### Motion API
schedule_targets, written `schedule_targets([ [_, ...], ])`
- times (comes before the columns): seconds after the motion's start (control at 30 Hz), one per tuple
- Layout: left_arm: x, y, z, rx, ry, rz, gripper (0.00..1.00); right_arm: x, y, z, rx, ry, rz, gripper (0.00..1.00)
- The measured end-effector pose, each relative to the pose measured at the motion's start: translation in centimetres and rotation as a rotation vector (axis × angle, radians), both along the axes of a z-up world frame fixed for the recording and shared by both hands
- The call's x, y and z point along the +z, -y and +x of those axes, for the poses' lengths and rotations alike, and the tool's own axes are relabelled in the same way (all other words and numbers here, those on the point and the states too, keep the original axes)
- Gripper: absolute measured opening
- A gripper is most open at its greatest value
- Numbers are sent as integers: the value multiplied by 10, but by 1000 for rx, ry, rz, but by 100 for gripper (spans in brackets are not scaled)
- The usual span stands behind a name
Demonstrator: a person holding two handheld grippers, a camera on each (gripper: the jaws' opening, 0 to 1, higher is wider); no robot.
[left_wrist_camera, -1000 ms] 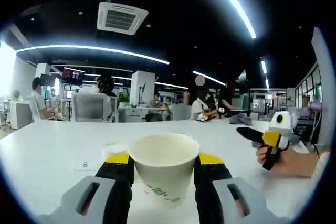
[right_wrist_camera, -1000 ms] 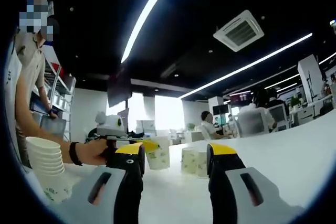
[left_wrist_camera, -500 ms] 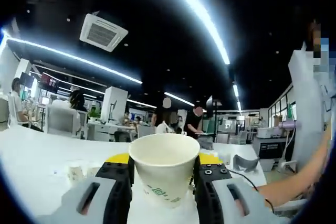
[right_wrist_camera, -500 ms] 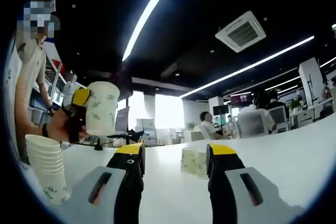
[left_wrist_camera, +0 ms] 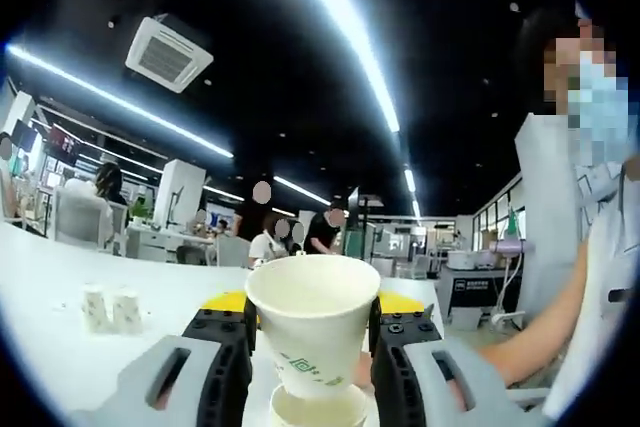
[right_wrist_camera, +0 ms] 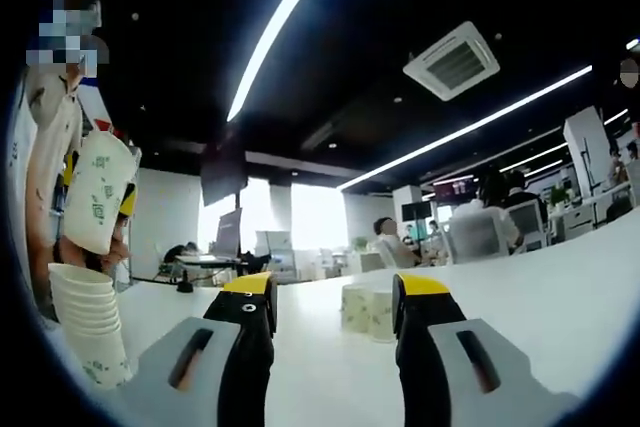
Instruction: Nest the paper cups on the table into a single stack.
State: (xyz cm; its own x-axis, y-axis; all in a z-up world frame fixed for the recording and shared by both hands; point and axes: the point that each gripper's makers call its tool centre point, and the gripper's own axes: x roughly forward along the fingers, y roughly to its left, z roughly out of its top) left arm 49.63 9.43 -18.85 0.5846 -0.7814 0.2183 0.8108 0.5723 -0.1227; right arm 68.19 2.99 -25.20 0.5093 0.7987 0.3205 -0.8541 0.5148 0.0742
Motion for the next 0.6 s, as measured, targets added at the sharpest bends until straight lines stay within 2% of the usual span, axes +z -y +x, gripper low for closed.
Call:
schedule_targets([
  [0.43, -30, 11, -3, 23, 30, 156, 48, -1, -7, -4, 7, -1, -16, 49],
  [0.6, -34, 13, -4, 14, 25, 162, 49, -1, -9, -8, 7, 0, -14, 49],
])
